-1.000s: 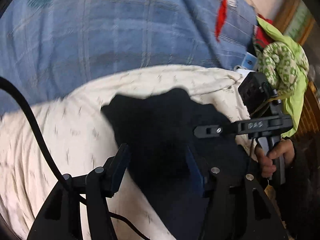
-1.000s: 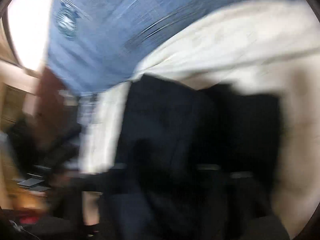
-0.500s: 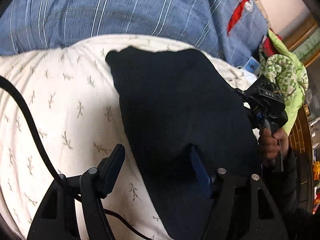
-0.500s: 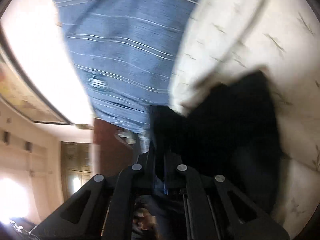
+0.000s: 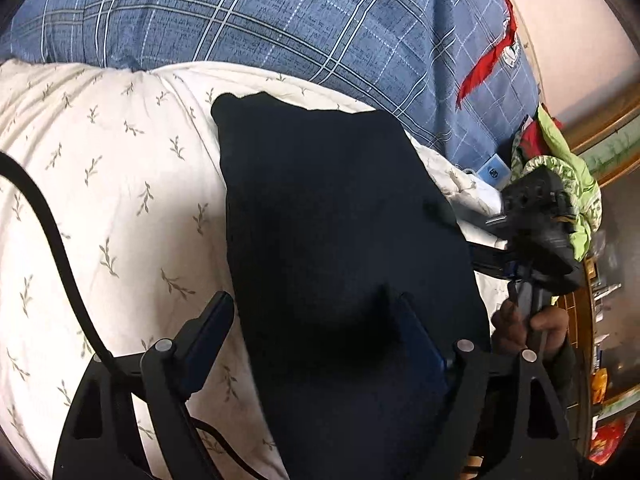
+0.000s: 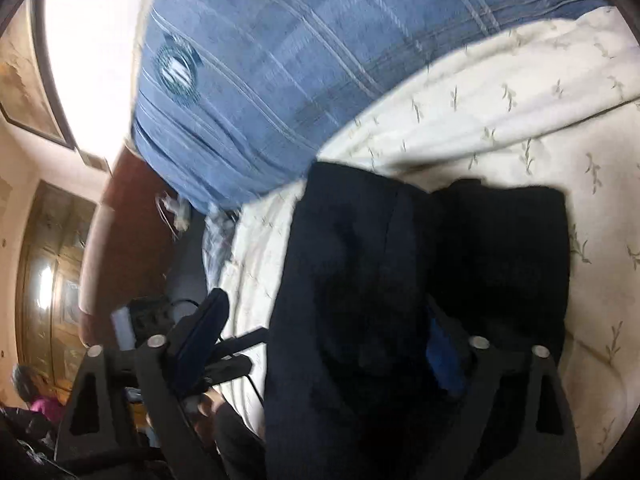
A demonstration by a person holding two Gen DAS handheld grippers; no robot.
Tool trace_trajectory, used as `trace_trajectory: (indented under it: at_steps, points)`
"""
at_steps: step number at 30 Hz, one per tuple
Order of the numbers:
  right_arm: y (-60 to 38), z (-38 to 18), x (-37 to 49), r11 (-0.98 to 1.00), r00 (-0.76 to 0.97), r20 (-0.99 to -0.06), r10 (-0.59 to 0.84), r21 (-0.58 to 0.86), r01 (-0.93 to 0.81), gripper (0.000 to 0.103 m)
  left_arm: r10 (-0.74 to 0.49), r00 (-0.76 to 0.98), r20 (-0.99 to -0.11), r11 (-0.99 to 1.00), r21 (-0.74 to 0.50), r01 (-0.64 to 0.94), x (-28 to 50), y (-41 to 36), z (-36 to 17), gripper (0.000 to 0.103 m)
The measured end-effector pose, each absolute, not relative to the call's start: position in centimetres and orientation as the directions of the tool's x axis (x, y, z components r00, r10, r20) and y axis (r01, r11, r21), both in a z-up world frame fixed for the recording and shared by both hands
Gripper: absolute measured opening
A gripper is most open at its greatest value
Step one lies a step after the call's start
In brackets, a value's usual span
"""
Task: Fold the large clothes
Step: 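Press the folded jacket flat with the left tool while the right tool holds its edge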
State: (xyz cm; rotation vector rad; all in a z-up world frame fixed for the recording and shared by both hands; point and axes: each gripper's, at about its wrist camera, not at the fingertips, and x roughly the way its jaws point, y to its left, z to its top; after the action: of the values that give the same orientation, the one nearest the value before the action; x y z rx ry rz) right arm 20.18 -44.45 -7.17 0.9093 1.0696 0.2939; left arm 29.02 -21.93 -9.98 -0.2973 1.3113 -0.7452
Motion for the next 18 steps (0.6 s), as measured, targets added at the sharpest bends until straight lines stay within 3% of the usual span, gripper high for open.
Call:
trace_trajectory:
  at_steps: [1, 2, 3, 12, 18]
  points:
    - [-44.1, -7.5, 20.3, 0.631, 0.448, -0.648, 0.616, 0.747, 0.212, 0.026, -0.643, 0.066, -0.763, 0.738, -0.595, 0.320, 28.9, -21.9, -10.0, 0.083]
    - [-43.7, -7.8, 20.1, 0.643, 0.429, -0.662, 0.614, 0.735, 0.215, 0.014, -0.642, 0.065, -0.764, 0.740, -0.596, 0.311, 28.9, -21.7, -10.2, 0.083]
    - [-43.5, -8.0, 20.0, 0.652, 0.424, -0.677, 0.602, 0.723, 0.229, 0.010, -0.641, 0.066, -0.765, 0.743, -0.596, 0.305, 28.8, -21.6, -10.3, 0.083]
    - [-42.6, -2.1, 18.1, 0.894, 0.503, -0.831, 0.238, 0.389, 0.220, 0.007, -0.640, 0.070, -0.765, 0.756, -0.611, 0.233, 28.9, -19.2, -10.9, 0.083]
    - [-44.8, -3.4, 17.2, 0.922, 0.459, -0.888, 0.029, 0.201, 0.330, 0.007, -0.647, 0.070, -0.760, 0.748, -0.613, 0.256, 28.5, -19.5, -10.4, 0.084]
